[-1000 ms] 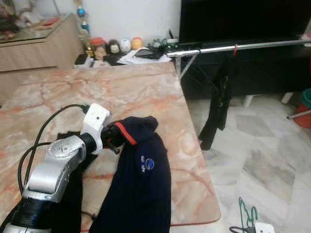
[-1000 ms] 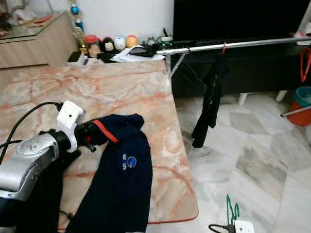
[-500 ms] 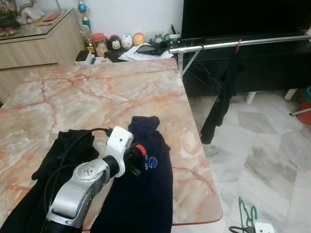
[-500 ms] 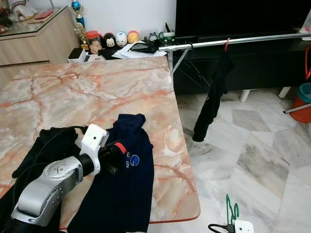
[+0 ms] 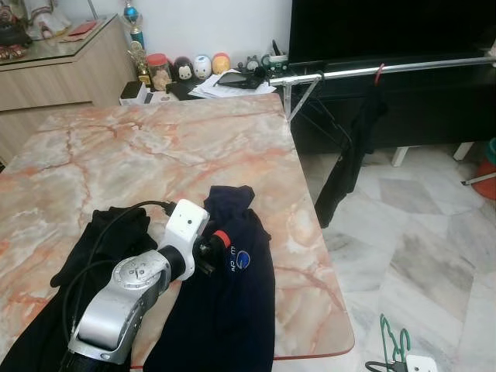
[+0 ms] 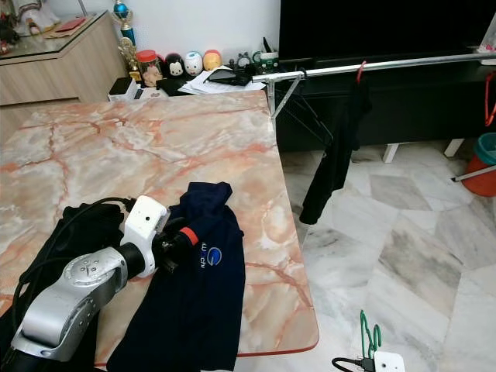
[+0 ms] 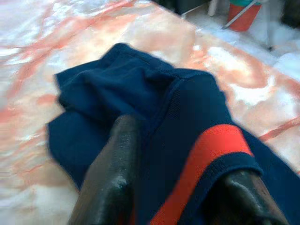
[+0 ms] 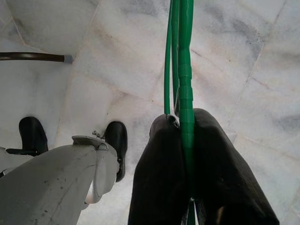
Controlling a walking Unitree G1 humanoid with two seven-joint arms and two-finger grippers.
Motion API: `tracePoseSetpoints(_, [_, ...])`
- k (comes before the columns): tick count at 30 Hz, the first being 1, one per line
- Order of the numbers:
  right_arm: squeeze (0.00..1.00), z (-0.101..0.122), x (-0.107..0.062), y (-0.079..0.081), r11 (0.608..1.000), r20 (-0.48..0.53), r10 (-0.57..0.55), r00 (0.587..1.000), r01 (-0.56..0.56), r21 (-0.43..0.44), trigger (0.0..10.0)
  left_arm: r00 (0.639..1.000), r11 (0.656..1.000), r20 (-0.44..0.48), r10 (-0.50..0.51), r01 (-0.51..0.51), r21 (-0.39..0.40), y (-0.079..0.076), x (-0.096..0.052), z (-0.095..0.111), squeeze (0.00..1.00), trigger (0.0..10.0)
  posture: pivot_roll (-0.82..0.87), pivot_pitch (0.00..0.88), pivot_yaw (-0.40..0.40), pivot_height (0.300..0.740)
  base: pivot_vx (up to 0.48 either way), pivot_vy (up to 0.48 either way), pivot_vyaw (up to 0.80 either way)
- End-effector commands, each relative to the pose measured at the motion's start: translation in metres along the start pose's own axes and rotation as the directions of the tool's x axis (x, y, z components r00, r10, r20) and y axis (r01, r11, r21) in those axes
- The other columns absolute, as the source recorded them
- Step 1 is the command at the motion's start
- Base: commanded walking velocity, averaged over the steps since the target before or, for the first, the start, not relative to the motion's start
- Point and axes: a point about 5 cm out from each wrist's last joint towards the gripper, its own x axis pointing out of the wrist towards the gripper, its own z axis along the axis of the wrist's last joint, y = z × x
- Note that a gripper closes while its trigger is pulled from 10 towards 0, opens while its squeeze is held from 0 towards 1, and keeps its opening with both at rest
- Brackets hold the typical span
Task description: Hang hanger
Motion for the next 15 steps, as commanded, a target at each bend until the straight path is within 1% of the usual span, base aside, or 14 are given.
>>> tracePoseSetpoints(1, [0.0, -0.0001, 0.0002, 0.0016, 1.0, -0.003, 0.004, 1.0, -0.004, -0.002, 10.0, 0.999, 0.999, -0.006, 0.04, -0.04, 0.031, 0.0036, -0.0033, 0.0005, 1.0, 10.0, 0.07, 0.0, 0.07, 0.74, 0.0, 0.0, 0.0])
tracePoseSetpoints(8, [0.0, -0.0001, 0.0002, 0.0012, 1.0, -0.003, 0.004, 1.0, -0.004, -0.004, 10.0, 1.0, 0.998, -0.002, 0.02, -0.02, 0.053, 0.0017, -0.0067, 0.0007, 1.0, 10.0, 0.07, 0.0, 0.069, 0.74, 0.0, 0.0, 0.0])
tracePoseSetpoints(10, [0.0, 0.0, 0.0001, 0.0009, 1.0, -0.003, 0.005, 1.0, -0.005, -0.007, 10.0, 1.0, 0.996, -0.001, 0.01, -0.01, 0.083, 0.0018, -0.0091, 0.0014, 1.0, 10.0, 0.08, 0.0, 0.066, 0.74, 0.0, 0.0, 0.0])
tracePoseSetpoints(15, [0.0, 0.0001, 0.0001, 0.0006, 1.0, -0.003, 0.005, 1.0, -0.005, -0.01, 10.0, 1.0, 0.996, 0.002, 0.023, -0.023, 0.091, 0.0043, -0.0111, 0.0022, 1.0, 10.0, 0.08, 0.0, 0.065, 0.74, 0.0, 0.0, 0.0])
